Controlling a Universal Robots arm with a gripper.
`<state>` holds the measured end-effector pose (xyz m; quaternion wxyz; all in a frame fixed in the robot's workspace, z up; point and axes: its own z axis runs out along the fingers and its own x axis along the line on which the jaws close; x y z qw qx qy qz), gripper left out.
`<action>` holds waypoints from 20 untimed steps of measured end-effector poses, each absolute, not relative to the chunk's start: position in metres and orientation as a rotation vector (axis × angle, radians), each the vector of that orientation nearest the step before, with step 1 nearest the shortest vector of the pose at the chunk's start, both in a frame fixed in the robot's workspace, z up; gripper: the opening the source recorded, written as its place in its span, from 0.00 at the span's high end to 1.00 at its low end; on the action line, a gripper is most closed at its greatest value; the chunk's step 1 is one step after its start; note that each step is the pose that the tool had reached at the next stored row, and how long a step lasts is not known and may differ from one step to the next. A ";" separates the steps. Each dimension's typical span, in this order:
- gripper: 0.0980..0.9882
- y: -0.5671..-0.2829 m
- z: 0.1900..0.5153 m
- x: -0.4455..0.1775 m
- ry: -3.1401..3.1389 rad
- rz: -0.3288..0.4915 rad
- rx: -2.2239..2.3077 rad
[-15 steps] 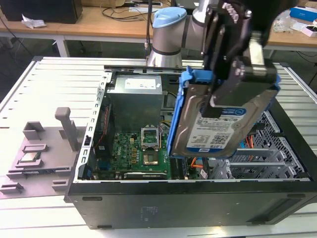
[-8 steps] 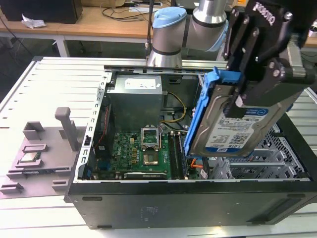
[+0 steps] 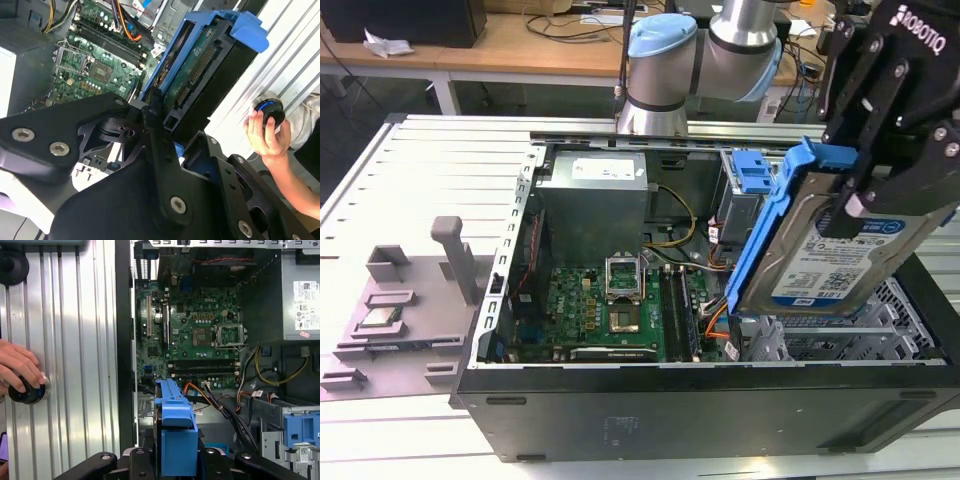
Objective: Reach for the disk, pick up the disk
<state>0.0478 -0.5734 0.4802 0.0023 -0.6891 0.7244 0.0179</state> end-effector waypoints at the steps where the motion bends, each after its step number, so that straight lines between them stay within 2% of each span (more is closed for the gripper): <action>1: 0.70 -0.573 0.480 0.050 2.273 0.056 -2.162; 20: 0.70 -0.560 0.459 0.116 2.289 0.092 -2.177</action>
